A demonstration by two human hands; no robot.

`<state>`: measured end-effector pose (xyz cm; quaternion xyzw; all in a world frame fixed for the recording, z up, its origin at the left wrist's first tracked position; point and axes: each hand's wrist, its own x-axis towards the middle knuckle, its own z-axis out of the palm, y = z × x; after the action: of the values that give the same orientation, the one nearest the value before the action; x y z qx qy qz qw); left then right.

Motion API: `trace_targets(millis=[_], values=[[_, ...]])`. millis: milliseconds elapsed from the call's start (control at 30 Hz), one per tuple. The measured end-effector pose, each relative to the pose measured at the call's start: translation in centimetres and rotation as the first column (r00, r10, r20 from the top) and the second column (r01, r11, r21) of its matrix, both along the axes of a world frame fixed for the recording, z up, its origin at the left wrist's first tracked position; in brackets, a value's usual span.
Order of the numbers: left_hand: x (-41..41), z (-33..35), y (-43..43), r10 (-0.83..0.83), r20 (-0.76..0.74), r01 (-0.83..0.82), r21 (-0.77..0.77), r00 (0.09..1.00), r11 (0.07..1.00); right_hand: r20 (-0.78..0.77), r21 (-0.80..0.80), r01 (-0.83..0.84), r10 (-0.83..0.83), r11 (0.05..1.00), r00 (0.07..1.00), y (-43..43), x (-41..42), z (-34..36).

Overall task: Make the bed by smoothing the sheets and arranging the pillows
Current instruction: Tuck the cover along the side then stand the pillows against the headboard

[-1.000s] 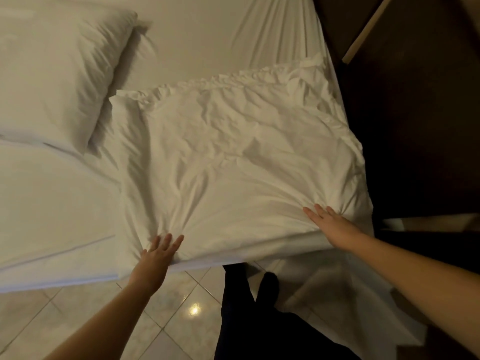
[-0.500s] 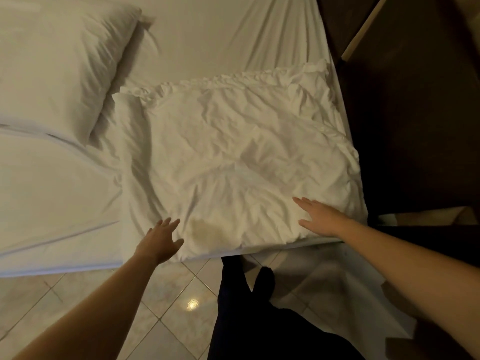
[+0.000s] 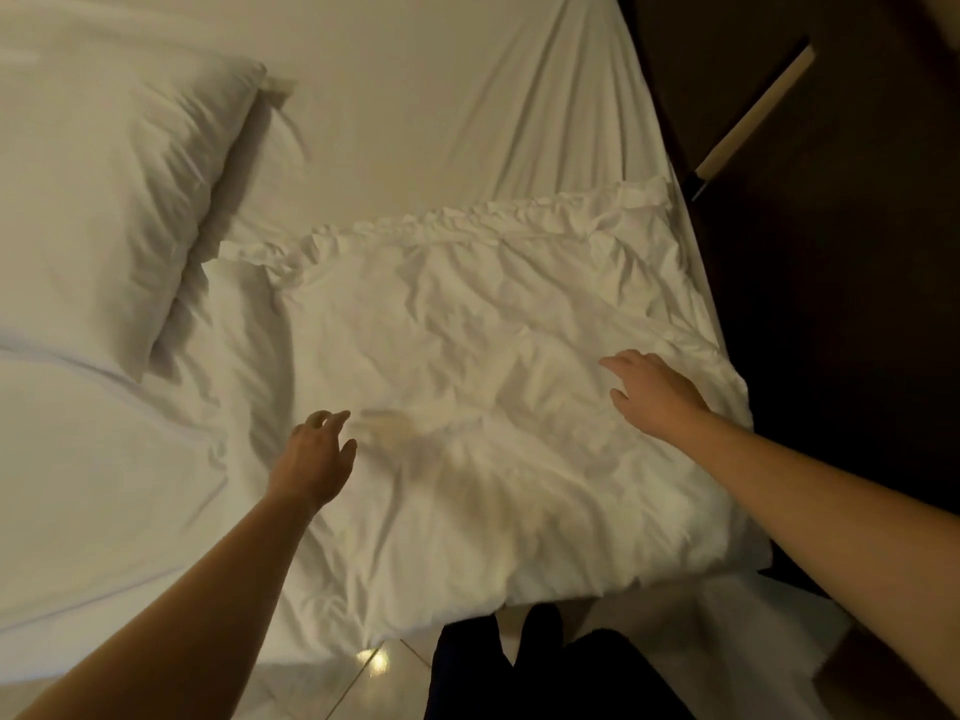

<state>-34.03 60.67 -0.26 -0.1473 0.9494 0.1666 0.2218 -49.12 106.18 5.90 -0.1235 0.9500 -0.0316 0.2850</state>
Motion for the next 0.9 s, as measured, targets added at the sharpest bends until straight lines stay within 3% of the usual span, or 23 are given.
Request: trace_targets(millis=[167, 367, 467, 533, 633, 700, 800, 900], values=[[-8.0, -2.6, -2.0, -0.017, -0.022, 0.016, -0.036, 1.0, 0.999, -0.146, 0.055, 0.041, -0.032, 0.998, 0.989, -1.6, -7.5, -1.2], [-17.2, -5.2, -0.6, -0.005, -0.097, 0.01, 0.046, 0.995, 0.999, -0.152, 0.18, 0.006, 0.022, 0.984, 0.988, -1.5, -15.0, -4.6], [-21.1, -7.3, 0.2, 0.011, -0.099, -0.002, 0.089, 0.995, 0.996, -0.175, 0.168, 0.002, 0.028, 0.986, 0.984, -0.1, -19.5, -6.4], [-22.6, -8.0, 0.6, 0.053, -0.07, -0.048, 0.079, 0.996, 0.996, -0.261, 0.179, 0.084, -0.035, 0.98, 0.965, 1.0, -22.0, -6.6], [-24.1, -8.5, -0.1, 0.031, -0.141, -0.031, 0.004, 0.99, 1.0, -0.514, 0.261, 0.251, -0.086, 0.932, 0.854, 2.9, -25.3, -6.0], [-24.9, -8.8, -1.0, 0.027, -0.212, -0.036, -0.039, 0.977, 0.999, -0.578, 0.267, 0.227, -0.033, 0.937, 0.815, 4.1, -27.3, -5.8], [-26.1, -9.0, -2.8, 0.036, -0.248, -0.07, -0.13, 0.968, 0.989, -0.484, 0.157, 0.041, 0.041, 0.987, 0.874, 3.7, -29.7, -5.7], [-27.4, -8.6, -5.8, 0.104, -0.14, -0.133, -0.211, 0.985, 0.968, -0.261, 0.096, -0.032, 0.056, 0.995, 0.964, 0.9, -31.2, -7.1]])
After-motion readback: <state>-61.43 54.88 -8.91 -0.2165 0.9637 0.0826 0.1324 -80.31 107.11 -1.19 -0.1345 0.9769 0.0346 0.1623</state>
